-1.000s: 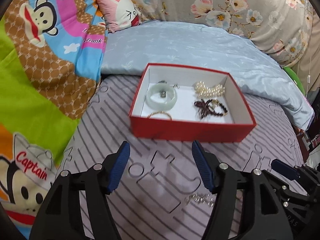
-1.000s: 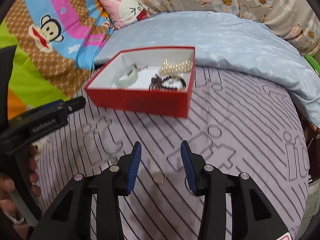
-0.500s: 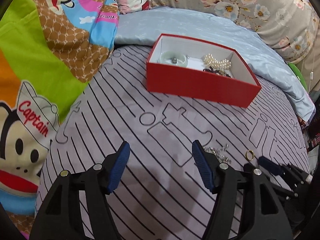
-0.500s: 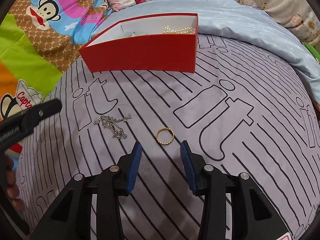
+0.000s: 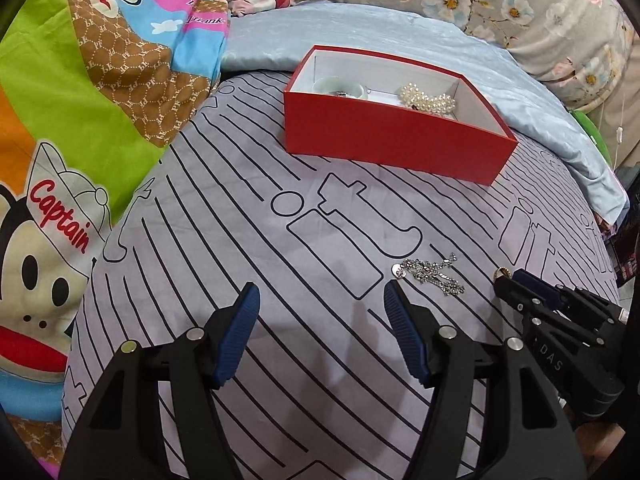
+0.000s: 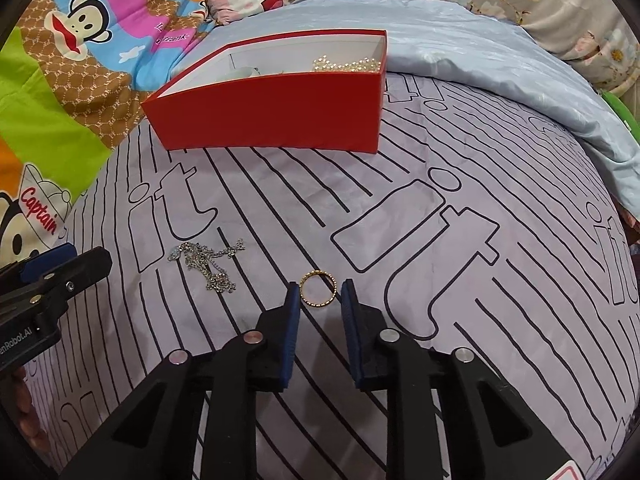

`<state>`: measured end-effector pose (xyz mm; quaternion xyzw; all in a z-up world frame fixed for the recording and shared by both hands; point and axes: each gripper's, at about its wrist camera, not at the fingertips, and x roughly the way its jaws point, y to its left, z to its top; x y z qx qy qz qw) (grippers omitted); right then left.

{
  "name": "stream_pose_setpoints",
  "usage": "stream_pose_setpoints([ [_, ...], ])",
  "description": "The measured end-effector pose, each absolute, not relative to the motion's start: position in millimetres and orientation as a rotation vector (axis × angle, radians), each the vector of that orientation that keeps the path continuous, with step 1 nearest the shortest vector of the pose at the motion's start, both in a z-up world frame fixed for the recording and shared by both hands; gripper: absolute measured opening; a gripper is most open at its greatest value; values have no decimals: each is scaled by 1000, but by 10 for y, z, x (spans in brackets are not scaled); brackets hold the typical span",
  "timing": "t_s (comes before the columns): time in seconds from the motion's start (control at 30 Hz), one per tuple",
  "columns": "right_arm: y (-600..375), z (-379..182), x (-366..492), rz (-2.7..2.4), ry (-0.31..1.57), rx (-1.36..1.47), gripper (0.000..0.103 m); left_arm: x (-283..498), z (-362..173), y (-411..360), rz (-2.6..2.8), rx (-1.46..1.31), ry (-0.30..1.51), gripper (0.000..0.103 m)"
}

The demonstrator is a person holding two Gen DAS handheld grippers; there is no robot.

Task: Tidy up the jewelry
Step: 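Grasp the silver chain with the left gripper while the right gripper grasps the gold ring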

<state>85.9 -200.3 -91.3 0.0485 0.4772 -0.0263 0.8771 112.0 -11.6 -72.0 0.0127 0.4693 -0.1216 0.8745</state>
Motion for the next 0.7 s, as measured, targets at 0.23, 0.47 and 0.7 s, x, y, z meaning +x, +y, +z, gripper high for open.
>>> stream_pose_setpoints([
  [0.23,-2049,-905,818,-59,995,117,16,1097,-699,-219,-291,27,981,63],
  [0.47,-2183,-814,685,-72,987,143,16,1140,-752,-432,-340,14,1001,65],
  [0.7,-2291,-753,629,-75,982,168,16,1235,-880,-645,-368,17,1018,58],
])
